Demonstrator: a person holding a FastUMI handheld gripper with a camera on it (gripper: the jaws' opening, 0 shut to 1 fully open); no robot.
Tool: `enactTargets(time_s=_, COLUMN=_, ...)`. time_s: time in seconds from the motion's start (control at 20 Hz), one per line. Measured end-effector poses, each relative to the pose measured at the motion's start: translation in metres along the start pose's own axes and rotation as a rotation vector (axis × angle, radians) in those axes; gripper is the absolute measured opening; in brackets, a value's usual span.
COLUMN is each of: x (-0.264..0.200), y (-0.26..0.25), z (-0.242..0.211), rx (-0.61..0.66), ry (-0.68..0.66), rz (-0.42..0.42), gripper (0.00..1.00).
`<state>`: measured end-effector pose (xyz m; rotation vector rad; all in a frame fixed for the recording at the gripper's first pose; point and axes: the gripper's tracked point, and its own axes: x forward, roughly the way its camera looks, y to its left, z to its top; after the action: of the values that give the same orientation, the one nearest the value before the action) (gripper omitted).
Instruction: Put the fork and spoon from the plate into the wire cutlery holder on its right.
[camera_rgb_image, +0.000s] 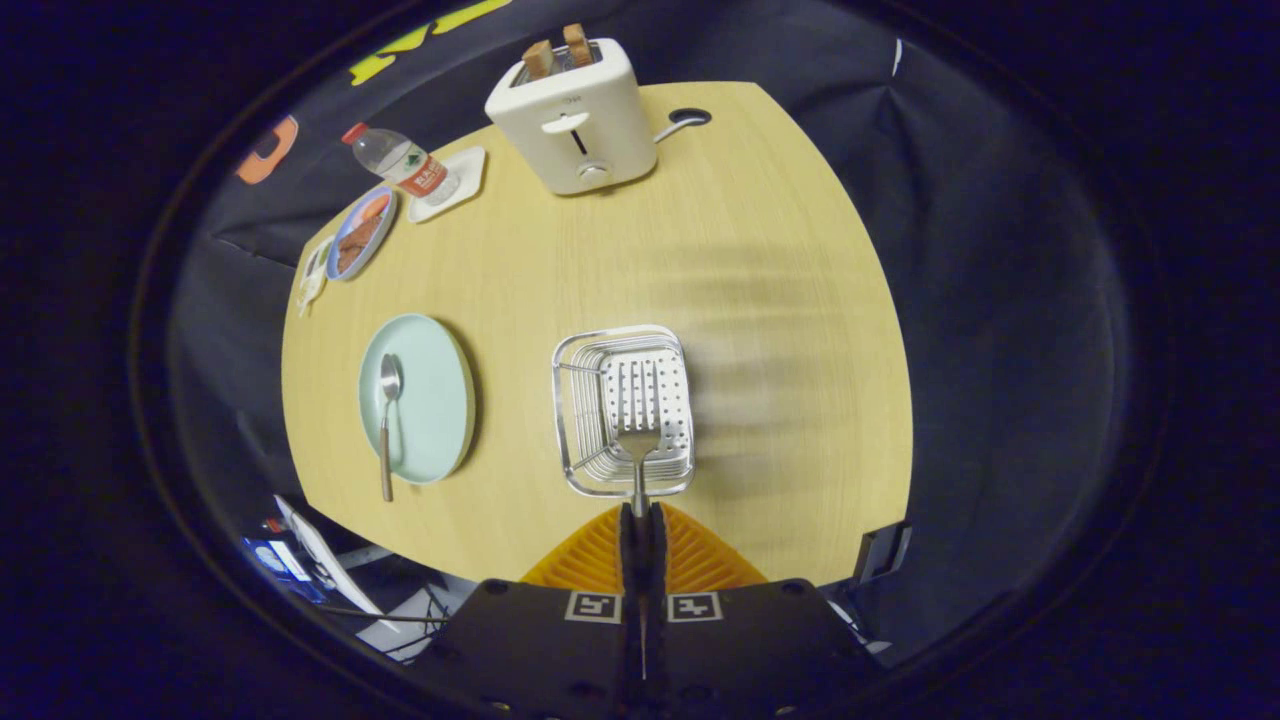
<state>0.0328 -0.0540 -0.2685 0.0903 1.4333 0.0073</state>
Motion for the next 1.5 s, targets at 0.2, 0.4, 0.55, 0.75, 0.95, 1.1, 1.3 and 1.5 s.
enactTargets(time_s=0.2, x=0.008, y=0.000, z=-0.002, rx=0.052, ry=0.030, rz=0.006, gripper=0.05)
enactTargets(time_s=0.4, x=0.012, y=0.001, z=0.000, rx=0.095, ry=0.031, rz=0.015, gripper=0.09)
enactTargets(time_s=0.55, x=0.008, y=0.002, z=0.000, rx=0.115, ry=0.011, rz=0.019, gripper=0.19)
enactTargets(time_s=0.75, x=-0.010, y=0.011, z=0.015, rx=0.081, ry=-0.118, rz=0.042, gripper=0.50)
enactTargets(time_s=0.95, x=-0.044, y=0.037, z=0.042, rx=-0.056, ry=-0.387, rz=0.112, gripper=0.73)
enactTargets(time_s=1.1, x=-0.069, y=0.054, z=0.048, rx=-0.123, ry=-0.530, rz=0.097, gripper=0.73)
enactTargets(time_s=1.3, x=-0.090, y=0.088, z=0.046, rx=-0.153, ry=-0.676, rz=0.074, gripper=0.94)
enactTargets(time_s=1.5, x=-0.087, y=0.137, z=0.034, rx=-0.210, ry=-0.741, rz=0.069, gripper=0.97)
